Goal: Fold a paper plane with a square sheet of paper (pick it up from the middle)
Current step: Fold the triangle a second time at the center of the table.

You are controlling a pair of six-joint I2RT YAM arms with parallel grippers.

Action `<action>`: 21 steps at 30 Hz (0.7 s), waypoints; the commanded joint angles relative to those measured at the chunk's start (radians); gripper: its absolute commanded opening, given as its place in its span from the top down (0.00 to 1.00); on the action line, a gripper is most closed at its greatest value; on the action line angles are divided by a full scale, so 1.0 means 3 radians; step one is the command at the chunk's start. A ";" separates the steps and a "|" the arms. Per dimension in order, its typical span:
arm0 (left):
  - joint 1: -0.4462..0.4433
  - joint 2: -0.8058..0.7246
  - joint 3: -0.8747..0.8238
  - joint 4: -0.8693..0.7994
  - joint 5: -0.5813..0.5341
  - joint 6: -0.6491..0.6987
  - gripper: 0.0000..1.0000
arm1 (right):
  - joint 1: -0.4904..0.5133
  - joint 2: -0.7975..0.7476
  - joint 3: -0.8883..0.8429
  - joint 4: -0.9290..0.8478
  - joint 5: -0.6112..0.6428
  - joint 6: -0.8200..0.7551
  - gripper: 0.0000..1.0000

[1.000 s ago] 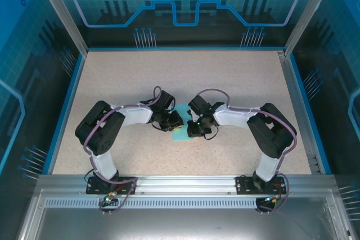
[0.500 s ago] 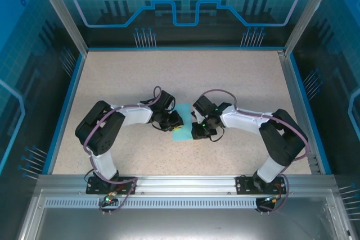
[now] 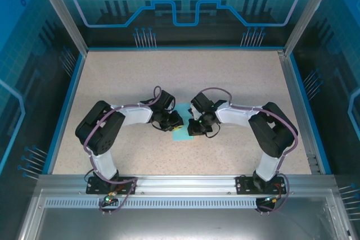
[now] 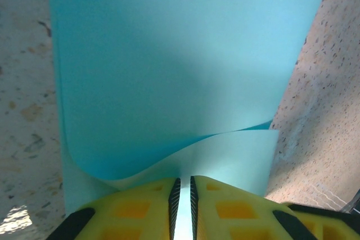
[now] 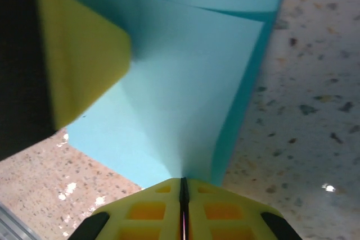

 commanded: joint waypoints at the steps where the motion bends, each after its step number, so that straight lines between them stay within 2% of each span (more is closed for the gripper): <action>1: 0.0026 0.0150 0.0001 -0.0259 -0.0137 0.0091 0.81 | -0.0074 0.0049 -0.0061 -0.0005 -0.0070 0.0030 0.90; 8: 0.0015 0.0057 0.0142 -0.0123 0.0117 0.0369 0.78 | -0.0094 0.0104 -0.0124 -0.0078 -0.0031 0.0003 0.91; 12: 0.0018 0.0041 0.0189 -0.0125 0.0113 0.0387 0.78 | -0.0095 -0.0029 -0.0113 -0.0089 0.0015 0.0019 0.91; 17: 0.0015 0.0148 0.0196 -0.0334 -0.0060 0.0301 0.79 | -0.0076 -0.0451 -0.0122 -0.0073 0.0161 0.0026 0.89; 21: 0.0019 0.0180 0.0159 -0.0378 -0.0123 0.0219 0.80 | 0.0034 -0.0494 -0.0046 -0.0147 0.0290 -0.0011 0.86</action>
